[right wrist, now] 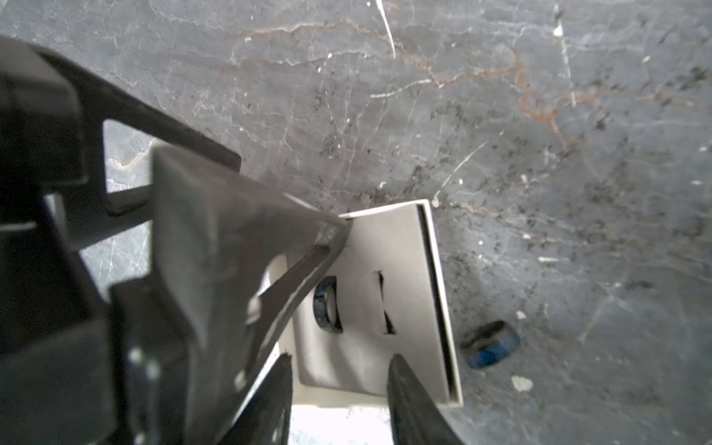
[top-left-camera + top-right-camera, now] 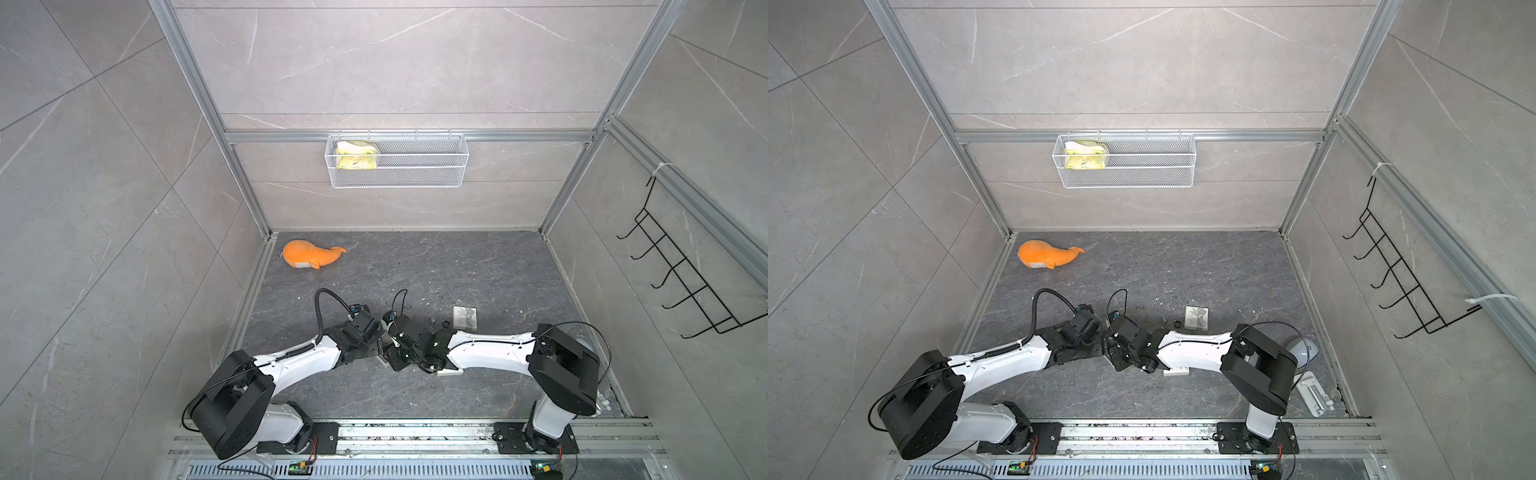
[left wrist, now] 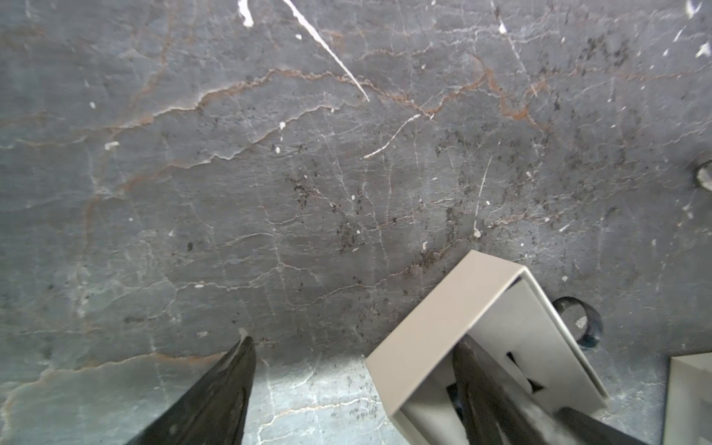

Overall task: Take the rings out of the lift-off lid box
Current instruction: Place the ring at the center of the board, then take out the ring from the jewelry box.

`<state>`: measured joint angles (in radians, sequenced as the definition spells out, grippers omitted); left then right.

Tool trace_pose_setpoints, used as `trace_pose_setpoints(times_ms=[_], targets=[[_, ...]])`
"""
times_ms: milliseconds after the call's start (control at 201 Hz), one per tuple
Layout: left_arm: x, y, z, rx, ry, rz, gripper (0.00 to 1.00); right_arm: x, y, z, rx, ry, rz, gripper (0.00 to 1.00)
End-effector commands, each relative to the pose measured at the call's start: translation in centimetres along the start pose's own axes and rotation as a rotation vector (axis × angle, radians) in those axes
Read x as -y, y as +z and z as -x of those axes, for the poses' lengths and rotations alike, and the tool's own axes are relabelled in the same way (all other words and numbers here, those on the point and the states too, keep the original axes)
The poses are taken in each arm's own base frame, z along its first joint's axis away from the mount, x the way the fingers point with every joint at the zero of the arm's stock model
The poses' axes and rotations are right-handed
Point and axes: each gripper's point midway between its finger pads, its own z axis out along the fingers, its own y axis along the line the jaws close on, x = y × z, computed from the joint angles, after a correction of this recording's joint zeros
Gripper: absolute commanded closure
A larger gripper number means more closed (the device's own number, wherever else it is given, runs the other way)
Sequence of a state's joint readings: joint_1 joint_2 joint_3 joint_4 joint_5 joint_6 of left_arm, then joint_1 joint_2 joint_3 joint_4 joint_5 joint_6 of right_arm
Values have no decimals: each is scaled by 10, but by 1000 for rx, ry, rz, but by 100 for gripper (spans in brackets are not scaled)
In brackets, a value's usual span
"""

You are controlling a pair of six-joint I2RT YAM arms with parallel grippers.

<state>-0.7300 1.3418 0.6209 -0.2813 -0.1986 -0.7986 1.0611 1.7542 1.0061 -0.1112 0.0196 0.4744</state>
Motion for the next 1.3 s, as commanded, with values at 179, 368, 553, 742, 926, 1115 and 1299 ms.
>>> trace_pose_setpoints(times_ms=[179,368,553,742,926,1115,1299], targets=[[2,-22,17,109,-72,-77,17,-9,4,9,19,-69,-45,59],[-6,-21,12,97,-77,-60,16,-6,7,12,18,-81,-80,62],[-11,-20,8,88,-85,-51,16,-4,11,11,1,-99,-107,65],[-15,-23,9,96,-92,-49,16,0,18,8,-14,-107,-142,68],[-20,-26,9,100,-98,-44,16,0,25,6,-26,-107,-151,69],[-23,-29,9,104,-101,-46,16,2,29,5,-35,-105,-157,75],[-20,-26,7,91,-101,-55,16,-2,26,7,-30,-107,-142,84]])
